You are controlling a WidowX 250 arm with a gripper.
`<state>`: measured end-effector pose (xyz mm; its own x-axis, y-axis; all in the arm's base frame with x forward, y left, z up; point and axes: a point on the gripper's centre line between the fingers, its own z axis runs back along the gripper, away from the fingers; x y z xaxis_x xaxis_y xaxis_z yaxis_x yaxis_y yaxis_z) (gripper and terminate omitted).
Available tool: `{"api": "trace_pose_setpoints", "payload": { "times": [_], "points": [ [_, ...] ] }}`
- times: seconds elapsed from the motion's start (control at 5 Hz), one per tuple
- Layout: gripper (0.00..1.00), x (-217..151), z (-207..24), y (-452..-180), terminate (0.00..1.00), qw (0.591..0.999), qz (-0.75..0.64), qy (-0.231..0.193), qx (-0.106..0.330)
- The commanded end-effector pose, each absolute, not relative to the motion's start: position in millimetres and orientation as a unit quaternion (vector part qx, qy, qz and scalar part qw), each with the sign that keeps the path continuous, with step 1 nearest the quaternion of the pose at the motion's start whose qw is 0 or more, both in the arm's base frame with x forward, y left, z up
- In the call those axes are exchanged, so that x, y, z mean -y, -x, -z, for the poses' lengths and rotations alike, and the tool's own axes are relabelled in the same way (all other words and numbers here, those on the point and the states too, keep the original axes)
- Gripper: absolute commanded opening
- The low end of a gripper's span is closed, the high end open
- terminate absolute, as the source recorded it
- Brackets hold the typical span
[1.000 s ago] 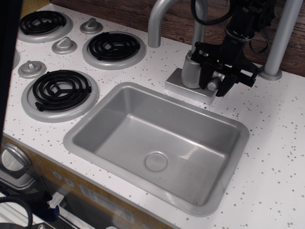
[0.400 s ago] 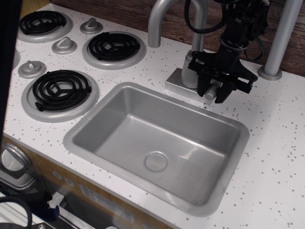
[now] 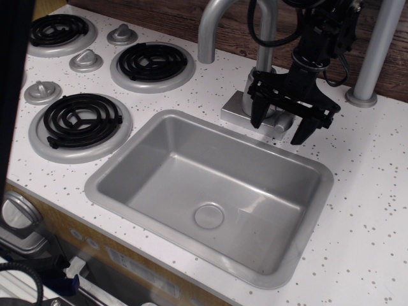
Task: Lever vertical to front
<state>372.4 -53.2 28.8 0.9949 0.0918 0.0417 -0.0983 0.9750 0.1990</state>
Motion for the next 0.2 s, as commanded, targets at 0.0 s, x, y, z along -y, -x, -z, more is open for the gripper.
{"api": "trace_pose_setpoints", "payload": {
  "times": [0.0],
  "points": [
    [1.00, 59.5, -71.8, -357.0, 1.00, 0.989, -0.080, -0.107, 0.063]
  ]
}}
